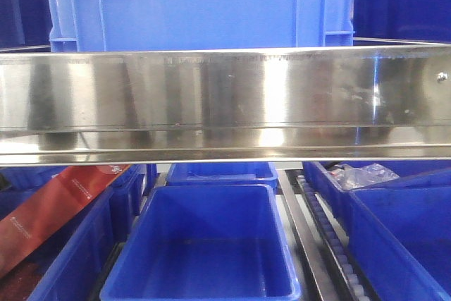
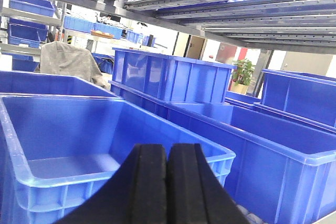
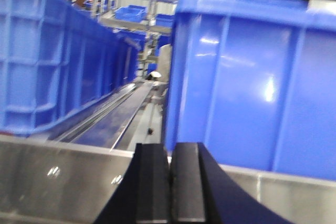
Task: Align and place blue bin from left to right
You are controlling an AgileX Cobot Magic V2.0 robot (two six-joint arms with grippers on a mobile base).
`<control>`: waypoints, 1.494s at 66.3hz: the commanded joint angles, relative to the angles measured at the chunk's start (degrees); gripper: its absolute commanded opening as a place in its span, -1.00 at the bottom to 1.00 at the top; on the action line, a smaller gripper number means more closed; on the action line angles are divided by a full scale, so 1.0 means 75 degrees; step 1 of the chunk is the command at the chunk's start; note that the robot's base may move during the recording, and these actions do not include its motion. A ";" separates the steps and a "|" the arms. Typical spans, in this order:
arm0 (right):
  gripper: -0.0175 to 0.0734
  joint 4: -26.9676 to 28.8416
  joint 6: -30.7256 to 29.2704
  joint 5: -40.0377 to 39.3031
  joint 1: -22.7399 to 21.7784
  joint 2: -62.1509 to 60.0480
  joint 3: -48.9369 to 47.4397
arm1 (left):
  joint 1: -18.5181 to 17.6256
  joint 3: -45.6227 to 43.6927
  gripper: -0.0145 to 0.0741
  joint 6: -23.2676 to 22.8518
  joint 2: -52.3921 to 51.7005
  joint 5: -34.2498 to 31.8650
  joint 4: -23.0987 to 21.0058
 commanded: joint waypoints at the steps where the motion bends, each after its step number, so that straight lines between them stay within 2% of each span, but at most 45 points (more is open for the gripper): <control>1: -0.79 0.0207 0.0038 -0.0494 -0.0034 -0.0072 0.0047 | -0.0048 0.0009 -0.92 0.0014 -0.0033 -0.0143 0.0031; 6: -0.79 0.0511 0.0038 -0.0157 -0.0227 -0.0072 0.0047 | -0.0048 0.0009 -0.92 0.0014 -0.0033 -0.0143 0.0031; 16: -0.79 0.0595 0.0038 -0.0130 -0.0647 -0.0072 0.0047 | -0.0048 0.0009 -0.92 0.0014 -0.0033 -0.0143 0.0031; 22: -0.79 0.0635 0.0038 0.0091 -0.0592 -0.0072 0.0047 | -0.0048 0.0009 -0.92 0.0014 -0.0033 -0.0143 0.0031; 31: -0.79 0.1078 0.0038 0.0805 -0.0376 -0.0072 0.0047 | -0.0048 0.0009 -0.92 0.0014 -0.0033 -0.0143 0.0031; 43: -0.79 0.1078 0.0038 0.0684 -0.0125 -0.0072 0.0047 | -0.0048 0.0009 -0.92 0.0014 -0.0033 -0.0143 0.0031; 64: -0.79 0.1078 0.0038 0.0028 -0.0092 -0.0072 0.0047 | -0.0048 0.0009 -0.92 0.0014 -0.0033 -0.0143 0.0031; 99: -0.79 0.1078 0.0038 0.0028 -0.0092 -0.0072 0.0047 | -0.0048 0.0009 -0.92 0.0014 -0.0033 -0.0143 0.0031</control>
